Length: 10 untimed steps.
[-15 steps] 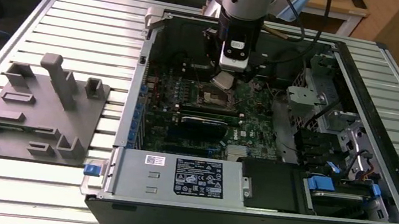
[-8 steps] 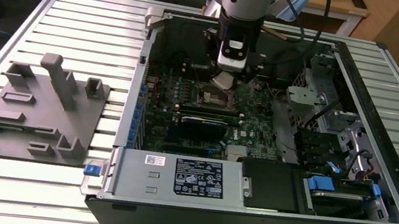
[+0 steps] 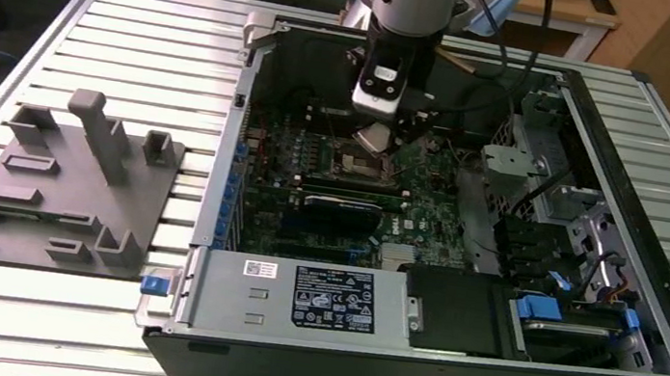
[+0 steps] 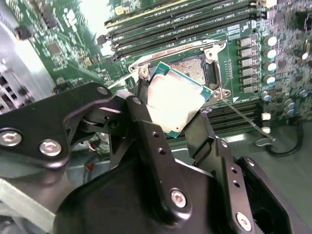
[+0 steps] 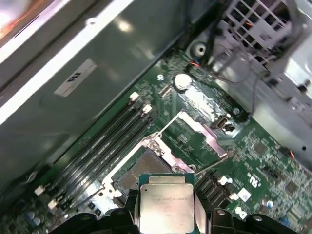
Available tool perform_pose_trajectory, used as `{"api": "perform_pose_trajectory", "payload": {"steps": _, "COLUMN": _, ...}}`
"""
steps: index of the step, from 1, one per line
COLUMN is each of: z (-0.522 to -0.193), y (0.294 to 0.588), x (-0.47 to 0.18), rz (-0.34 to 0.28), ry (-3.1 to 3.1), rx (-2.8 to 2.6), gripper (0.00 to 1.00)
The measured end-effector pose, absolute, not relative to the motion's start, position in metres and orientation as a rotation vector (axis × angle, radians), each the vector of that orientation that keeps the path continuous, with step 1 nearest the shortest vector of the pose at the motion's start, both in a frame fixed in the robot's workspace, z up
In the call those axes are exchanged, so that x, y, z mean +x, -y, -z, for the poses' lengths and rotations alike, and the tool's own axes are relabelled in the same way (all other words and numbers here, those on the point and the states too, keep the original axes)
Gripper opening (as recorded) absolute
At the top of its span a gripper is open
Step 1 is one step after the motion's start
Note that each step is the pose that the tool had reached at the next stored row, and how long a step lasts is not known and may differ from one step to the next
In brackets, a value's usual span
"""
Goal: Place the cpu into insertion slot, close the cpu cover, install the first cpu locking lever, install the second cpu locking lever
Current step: 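Place the cpu into insertion slot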
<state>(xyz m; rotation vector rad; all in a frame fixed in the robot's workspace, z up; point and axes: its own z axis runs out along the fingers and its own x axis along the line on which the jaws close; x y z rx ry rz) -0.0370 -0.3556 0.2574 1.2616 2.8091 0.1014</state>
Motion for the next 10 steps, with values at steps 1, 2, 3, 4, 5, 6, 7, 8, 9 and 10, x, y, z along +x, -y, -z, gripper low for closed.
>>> {"api": "perform_pose_trajectory", "payload": {"steps": 1, "z": -0.2571, "y": 0.3556, "x": -0.0369, "rz": -0.101, "ry": -2.797, "rx": 1.287, "gripper": 0.54}}
{"api": "perform_pose_trajectory", "payload": {"steps": 2, "z": -0.2568, "y": 0.3556, "x": -0.0369, "rz": -0.100, "ry": -2.785, "rx": 1.311, "gripper": 0.54}}
{"api": "perform_pose_trajectory", "payload": {"steps": 3, "z": -0.2566, "y": 0.3556, "x": -0.0370, "rz": -0.099, "ry": -2.772, "rx": 1.336, "gripper": 0.54}}
{"api": "perform_pose_trajectory", "payload": {"steps": 4, "z": -0.2563, "y": 0.3556, "x": -0.0370, "rz": -0.098, "ry": -2.760, "rx": 1.361, "gripper": 0.54}}
{"api": "perform_pose_trajectory", "payload": {"steps": 5, "z": -0.2560, "y": 0.3556, "x": -0.0370, "rz": -0.097, "ry": -2.746, "rx": 1.388, "gripper": 0.54}}
{"api": "perform_pose_trajectory", "payload": {"steps": 6, "z": -0.2557, "y": 0.3556, "x": -0.0369, "rz": -0.096, "ry": -2.733, "rx": 1.412, "gripper": 0.54}}
{"api": "perform_pose_trajectory", "payload": {"steps": 7, "z": -0.2554, "y": 0.3556, "x": -0.0369, "rz": -0.095, "ry": -2.720, "rx": 1.436, "gripper": 0.54}}
{"api": "perform_pose_trajectory", "payload": {"steps": 8, "z": -0.2552, "y": 0.3556, "x": -0.0370, "rz": -0.094, "ry": -2.706, "rx": 1.461, "gripper": 0.54}}
{"api": "perform_pose_trajectory", "payload": {"steps": 9, "z": -0.2549, "y": 0.3556, "x": -0.0369, "rz": -0.093, "ry": -2.692, "rx": 1.484, "gripper": 0.54}}
{"api": "perform_pose_trajectory", "payload": {"steps": 10, "z": -0.2546, "y": 0.3556, "x": -0.0369, "rz": -0.092, "ry": -2.678, "rx": 1.508, "gripper": 0.54}}
